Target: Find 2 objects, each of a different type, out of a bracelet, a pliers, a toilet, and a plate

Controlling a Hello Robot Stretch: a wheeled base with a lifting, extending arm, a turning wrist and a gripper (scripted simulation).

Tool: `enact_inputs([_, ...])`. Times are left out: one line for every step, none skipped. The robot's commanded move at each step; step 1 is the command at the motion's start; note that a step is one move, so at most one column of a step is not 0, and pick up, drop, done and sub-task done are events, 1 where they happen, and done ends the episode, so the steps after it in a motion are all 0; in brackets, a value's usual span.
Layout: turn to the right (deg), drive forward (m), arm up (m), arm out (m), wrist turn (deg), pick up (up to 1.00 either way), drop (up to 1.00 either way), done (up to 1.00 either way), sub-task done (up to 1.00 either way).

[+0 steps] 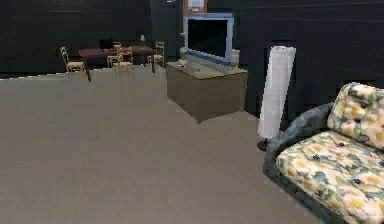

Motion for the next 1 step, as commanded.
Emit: enact_inputs([0.0,1.0,0.0,0.0,0.0,0.0,0.0,0.0,0.0])
